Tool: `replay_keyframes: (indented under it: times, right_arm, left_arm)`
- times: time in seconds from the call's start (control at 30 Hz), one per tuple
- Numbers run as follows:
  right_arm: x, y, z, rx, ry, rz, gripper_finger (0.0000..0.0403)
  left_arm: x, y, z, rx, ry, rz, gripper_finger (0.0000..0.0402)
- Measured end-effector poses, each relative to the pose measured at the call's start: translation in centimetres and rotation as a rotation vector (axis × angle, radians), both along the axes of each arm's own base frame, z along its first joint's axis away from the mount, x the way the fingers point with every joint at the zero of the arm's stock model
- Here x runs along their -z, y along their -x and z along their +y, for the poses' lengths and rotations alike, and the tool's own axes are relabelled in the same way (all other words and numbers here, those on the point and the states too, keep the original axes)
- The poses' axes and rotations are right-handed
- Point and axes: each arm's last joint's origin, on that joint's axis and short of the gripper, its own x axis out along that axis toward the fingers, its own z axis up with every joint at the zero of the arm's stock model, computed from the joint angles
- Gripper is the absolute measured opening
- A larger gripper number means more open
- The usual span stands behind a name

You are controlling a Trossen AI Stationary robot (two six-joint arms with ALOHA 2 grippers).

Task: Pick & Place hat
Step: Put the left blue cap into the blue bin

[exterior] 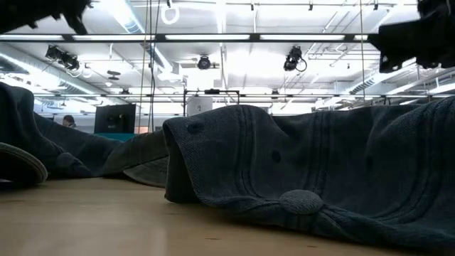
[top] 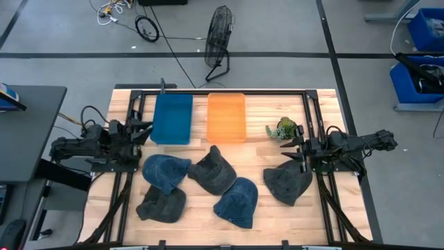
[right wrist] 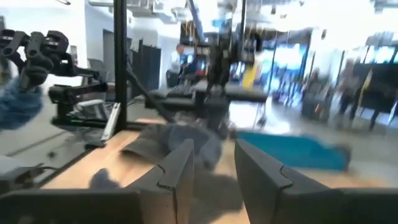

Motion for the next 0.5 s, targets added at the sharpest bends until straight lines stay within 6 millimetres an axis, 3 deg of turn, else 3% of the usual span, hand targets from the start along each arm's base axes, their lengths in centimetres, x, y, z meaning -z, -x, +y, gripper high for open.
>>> replay_keyframes:
  times: [0.23,0.5]
  right_arm:
    - [0.8,-0.1,0.1,-0.031,-0.158,0.103,0.0121]
    - [0.7,-0.1,-0.1,0.038,-0.145,0.083,0.0121]
  left_arm:
    - [-1.6,0.6,-0.2,0.156,0.079,-0.013,0.0093]
    - [-2.7,-0.6,0.2,-0.012,0.167,0.179,0.0156]
